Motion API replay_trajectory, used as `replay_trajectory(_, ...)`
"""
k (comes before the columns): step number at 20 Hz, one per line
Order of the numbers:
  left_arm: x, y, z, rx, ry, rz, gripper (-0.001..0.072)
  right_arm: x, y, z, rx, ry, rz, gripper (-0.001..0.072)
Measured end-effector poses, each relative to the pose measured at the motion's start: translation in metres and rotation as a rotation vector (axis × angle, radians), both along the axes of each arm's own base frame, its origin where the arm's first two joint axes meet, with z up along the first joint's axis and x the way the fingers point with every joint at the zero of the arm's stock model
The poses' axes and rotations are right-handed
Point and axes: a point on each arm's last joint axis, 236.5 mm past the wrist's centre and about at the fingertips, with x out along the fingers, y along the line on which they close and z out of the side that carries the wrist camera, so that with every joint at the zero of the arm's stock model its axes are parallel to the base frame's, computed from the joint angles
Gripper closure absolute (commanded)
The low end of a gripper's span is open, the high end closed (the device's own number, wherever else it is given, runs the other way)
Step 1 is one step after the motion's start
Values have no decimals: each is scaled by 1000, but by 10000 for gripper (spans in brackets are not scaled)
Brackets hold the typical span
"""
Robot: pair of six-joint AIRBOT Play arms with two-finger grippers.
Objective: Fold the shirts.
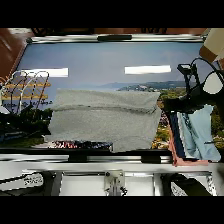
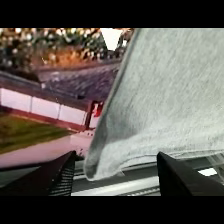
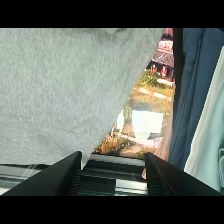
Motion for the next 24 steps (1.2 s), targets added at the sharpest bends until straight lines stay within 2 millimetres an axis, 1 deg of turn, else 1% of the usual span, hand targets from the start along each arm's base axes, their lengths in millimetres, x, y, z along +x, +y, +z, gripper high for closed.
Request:
replay_trajectory(2, -6, -8, -3, -30, 14, -6, 141, -3, 1, 0, 5, 12, -3, 204)
replay_trajectory(3, -7, -9, -5, -33, 12, -5, 318, -4, 2, -1, 8, 17, -4, 204)
replay_trajectory(4, -7, -10, -9, -31, 10, -5, 472, -6, 3, -1, 13, 25, -6, 204)
replay_trajectory(6, -5, -11, -14, -31, -5, 2, 664, -8, 5, -1, 22, 35, -13, 204)
replay_trajectory(8, -3, -12, -15, -34, -12, 7, 673, -11, 7, -3, 35, 47, -19, 204)
replay_trajectory(10, -2, -13, -15, -39, -17, 13, 673, -24, 15, -13, 70, 86, -15, 204)
replay_trajectory(12, -1, -14, -15, -42, -21, 14, 673, -45, 23, -34, 108, 150, -16, 204)
replay_trajectory(15, 0, -15, -14, -47, -28, 13, 673, -71, 36, -73, 171, 231, -76, 204)
replay_trajectory(17, 2, -18, -13, -63, -45, -1, 673, -83, 41, -100, 200, 264, -131, 205)
replay_trajectory(19, 3, -20, -12, -75, -57, -15, 673, -92, 41, -125, 208, 288, -189, 205)
replay_trajectory(22, 3, -24, -10, -96, -64, -27, 673, -109, 49, -153, 246, 346, -243, 205)
replay_trajectory(24, 3, -25, -9, -100, -68, -29, 673, -116, 55, -167, 272, 374, -271, 205)
